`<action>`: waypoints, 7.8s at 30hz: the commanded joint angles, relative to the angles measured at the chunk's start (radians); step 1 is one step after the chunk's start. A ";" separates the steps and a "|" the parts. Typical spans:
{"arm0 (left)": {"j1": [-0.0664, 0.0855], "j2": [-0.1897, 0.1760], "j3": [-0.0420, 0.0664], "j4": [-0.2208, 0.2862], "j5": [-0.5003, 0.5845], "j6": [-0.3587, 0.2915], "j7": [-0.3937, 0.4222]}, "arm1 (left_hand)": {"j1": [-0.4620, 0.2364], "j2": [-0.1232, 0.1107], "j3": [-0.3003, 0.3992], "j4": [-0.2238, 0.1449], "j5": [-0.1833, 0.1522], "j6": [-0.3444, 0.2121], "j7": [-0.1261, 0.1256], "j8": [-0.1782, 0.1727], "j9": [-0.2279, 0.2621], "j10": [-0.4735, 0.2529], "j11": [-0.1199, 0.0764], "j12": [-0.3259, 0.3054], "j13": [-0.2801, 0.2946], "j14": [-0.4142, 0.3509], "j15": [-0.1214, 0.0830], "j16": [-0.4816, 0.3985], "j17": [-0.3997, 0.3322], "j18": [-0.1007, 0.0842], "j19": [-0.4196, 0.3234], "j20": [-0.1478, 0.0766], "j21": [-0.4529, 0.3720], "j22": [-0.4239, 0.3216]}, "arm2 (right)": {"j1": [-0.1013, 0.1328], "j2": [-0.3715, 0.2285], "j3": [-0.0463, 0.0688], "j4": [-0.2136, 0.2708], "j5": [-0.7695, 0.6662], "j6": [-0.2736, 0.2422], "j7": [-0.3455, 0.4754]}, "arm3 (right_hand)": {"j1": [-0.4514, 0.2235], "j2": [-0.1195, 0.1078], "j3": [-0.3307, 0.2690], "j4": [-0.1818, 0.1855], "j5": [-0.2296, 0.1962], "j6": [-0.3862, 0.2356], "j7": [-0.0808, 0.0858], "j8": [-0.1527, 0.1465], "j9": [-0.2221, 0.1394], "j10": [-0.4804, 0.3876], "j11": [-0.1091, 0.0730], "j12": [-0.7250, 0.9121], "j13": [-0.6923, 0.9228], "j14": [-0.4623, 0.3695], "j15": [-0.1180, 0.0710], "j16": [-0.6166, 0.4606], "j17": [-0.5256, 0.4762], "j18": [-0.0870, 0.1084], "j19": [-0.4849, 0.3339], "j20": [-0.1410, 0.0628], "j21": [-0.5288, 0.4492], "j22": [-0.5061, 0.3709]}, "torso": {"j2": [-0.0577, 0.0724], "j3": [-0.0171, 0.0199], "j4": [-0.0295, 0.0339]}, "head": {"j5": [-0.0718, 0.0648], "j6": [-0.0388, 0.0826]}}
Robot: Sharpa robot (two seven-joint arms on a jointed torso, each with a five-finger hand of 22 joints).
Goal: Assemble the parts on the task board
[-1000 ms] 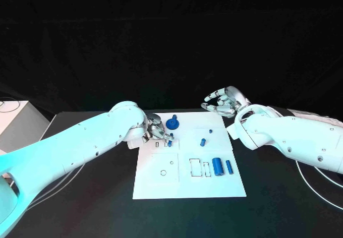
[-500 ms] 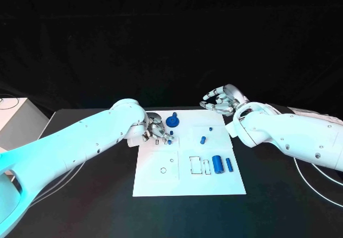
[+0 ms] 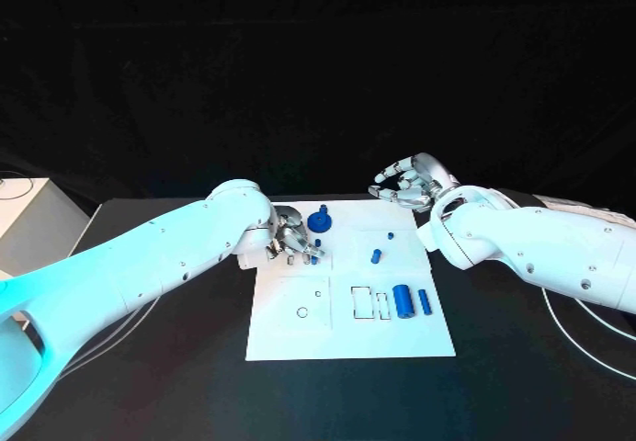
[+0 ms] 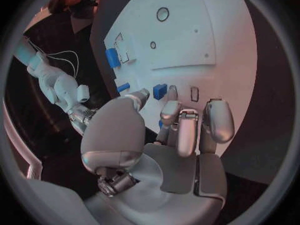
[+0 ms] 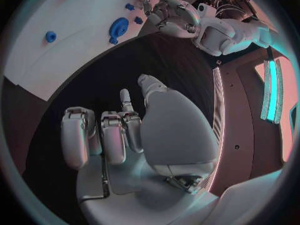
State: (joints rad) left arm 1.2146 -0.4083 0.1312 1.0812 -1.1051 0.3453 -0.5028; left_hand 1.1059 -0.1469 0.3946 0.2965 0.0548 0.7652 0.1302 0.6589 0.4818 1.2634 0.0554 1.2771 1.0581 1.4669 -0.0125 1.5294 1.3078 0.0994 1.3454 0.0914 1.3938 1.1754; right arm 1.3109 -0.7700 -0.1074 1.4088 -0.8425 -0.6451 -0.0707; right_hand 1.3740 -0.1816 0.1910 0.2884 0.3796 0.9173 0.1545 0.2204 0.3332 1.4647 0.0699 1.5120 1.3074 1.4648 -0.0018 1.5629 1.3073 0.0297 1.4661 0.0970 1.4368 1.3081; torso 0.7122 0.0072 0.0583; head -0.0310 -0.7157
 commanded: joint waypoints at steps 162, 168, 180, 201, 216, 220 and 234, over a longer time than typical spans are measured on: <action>-0.005 -0.039 -0.063 0.072 -0.022 -0.103 -0.012 | -0.041 -0.045 0.510 -0.244 0.344 0.114 -0.106 0.211 0.382 0.135 -0.100 0.044 0.087 0.098 -0.077 0.030 0.243 -0.034 0.054 -0.066 0.044 0.087 | -0.012 -0.001 -0.002 -0.021 -0.032 0.038 -0.018 | -0.011 -0.008 0.027 -0.001 0.054 -0.014 0.001 0.005 0.002 0.042 0.002 -0.003 0.206 0.098 -0.004 -0.006 0.230 0.008 0.049 -0.003 -0.011 0.135 | 0.004 -0.0004 -0.0012 | 0.016 -0.043; -0.005 -0.036 -0.063 0.071 -0.020 -0.092 -0.012 | -0.043 -0.037 0.496 -0.245 0.343 0.126 -0.111 0.206 0.382 0.139 -0.104 0.040 0.083 0.097 -0.081 0.029 0.241 -0.035 0.059 -0.069 0.047 0.094 | -0.012 -0.001 -0.002 -0.021 -0.032 0.038 -0.018 | -0.011 -0.008 0.027 -0.001 0.054 -0.014 0.001 0.005 0.002 0.042 0.002 -0.003 0.206 0.098 -0.004 -0.006 0.230 0.008 0.049 -0.003 -0.011 0.135 | 0.003 -0.0001 -0.0010 | 0.015 -0.044; -0.005 -0.028 -0.063 0.064 -0.017 -0.092 -0.011 | -0.055 0.000 0.449 -0.224 0.330 0.156 -0.120 0.189 0.381 0.149 -0.111 0.032 0.075 0.097 -0.087 0.028 0.240 -0.038 0.068 -0.076 0.050 0.105 | -0.013 -0.001 -0.002 -0.021 -0.032 0.038 -0.018 | -0.012 -0.009 0.028 -0.001 0.055 -0.014 0.001 0.006 0.002 0.043 0.002 -0.002 0.206 0.098 -0.004 -0.006 0.229 0.008 0.049 -0.003 -0.012 0.134 | 0.004 -0.0003 -0.0013 | 0.013 -0.046; -0.005 -0.015 -0.063 0.047 -0.024 -0.099 -0.011 | -0.059 0.011 0.334 -0.182 0.300 0.167 -0.122 0.163 0.391 0.150 -0.112 0.025 0.072 0.096 -0.089 0.026 0.237 -0.038 0.070 -0.079 0.047 0.106 | -0.014 -0.001 -0.002 -0.021 -0.032 0.039 -0.018 | -0.012 -0.009 0.029 -0.001 0.058 -0.014 0.001 0.006 0.002 0.043 0.002 -0.002 0.206 0.098 -0.004 -0.006 0.230 0.008 0.049 -0.003 -0.012 0.134 | 0.004 -0.0007 -0.0010 | 0.008 -0.051; -0.007 -0.011 -0.064 0.039 -0.035 -0.091 -0.011 | -0.048 -0.013 0.231 -0.144 0.284 0.176 -0.127 0.148 0.400 0.154 -0.116 0.034 0.090 0.097 -0.092 0.027 0.239 -0.039 0.072 -0.082 0.046 0.108 | -0.015 -0.002 -0.002 -0.020 -0.032 0.038 -0.017 | -0.014 -0.009 0.031 -0.001 0.061 -0.015 0.001 0.006 0.002 0.042 0.002 -0.002 0.206 0.098 -0.004 -0.007 0.228 0.008 0.049 -0.003 -0.013 0.134 | 0.003 -0.0003 -0.0004 | 0.003 -0.058; -0.007 -0.012 -0.064 0.039 -0.038 -0.090 -0.011 | -0.038 -0.021 0.210 -0.140 0.269 0.177 -0.128 0.144 0.402 0.154 -0.116 0.035 0.092 0.097 -0.093 0.027 0.238 -0.039 0.072 -0.082 0.046 0.109 | -0.015 -0.002 -0.002 -0.020 -0.032 0.038 -0.017 | -0.014 -0.009 0.031 -0.001 0.061 -0.015 0.001 0.006 0.002 0.042 0.002 -0.002 0.206 0.098 -0.004 -0.007 0.228 0.008 0.049 -0.003 -0.013 0.134 | 0.003 -0.0002 -0.0002 | 0.003 -0.059; -0.010 -0.030 -0.064 0.060 -0.048 -0.099 -0.011 | -0.016 -0.041 0.106 -0.034 0.040 0.191 -0.127 0.121 0.416 0.152 -0.116 0.034 0.095 0.097 -0.092 0.027 0.237 -0.039 0.073 -0.082 0.044 0.112 | -0.017 -0.003 -0.002 -0.020 -0.032 0.035 -0.015 | -0.015 -0.009 0.032 0.000 0.062 -0.015 0.002 0.006 0.002 0.042 0.002 -0.003 0.205 0.097 -0.004 -0.007 0.227 0.009 0.048 -0.003 -0.014 0.133 | 0.002 -0.0006 -0.0012 | 0.003 -0.057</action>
State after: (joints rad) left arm 1.2093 -0.4408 0.0700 1.1336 -1.1504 0.2271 -0.5207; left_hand 1.0921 -0.1778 0.5031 0.2570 0.1038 0.9556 -0.0009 0.7855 0.8964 1.4153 -0.0574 1.3078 1.1525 1.4651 -0.1000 1.5611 1.3076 0.0681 1.4116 0.0072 1.4397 1.2860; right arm 1.2948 -0.7732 -0.1093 1.3876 -0.8655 -0.6181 -0.0933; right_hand 1.3660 -0.1896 0.2187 0.2883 0.4378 0.9088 0.1558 0.2204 0.3339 1.4647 0.0699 1.5121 1.3073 1.4648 -0.0018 1.5589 1.3073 0.0297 1.4661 0.0969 1.4289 1.3077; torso 0.7145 0.0066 0.0570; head -0.0281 -0.7734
